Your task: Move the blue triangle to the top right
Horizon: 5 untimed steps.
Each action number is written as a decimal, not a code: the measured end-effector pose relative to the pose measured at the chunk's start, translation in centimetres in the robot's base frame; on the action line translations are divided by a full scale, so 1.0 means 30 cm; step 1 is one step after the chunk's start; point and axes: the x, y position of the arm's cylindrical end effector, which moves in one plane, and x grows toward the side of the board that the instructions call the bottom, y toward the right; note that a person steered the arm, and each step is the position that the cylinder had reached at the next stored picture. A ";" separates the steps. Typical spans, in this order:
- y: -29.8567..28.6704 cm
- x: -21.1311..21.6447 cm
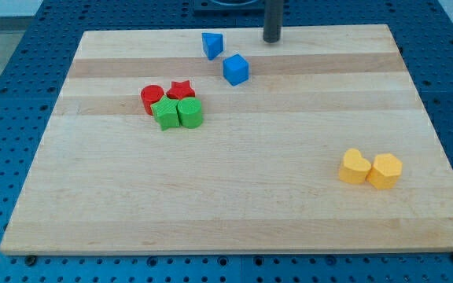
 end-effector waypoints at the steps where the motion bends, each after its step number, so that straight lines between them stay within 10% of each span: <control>1: -0.115 -0.031; 5: -0.416 0.070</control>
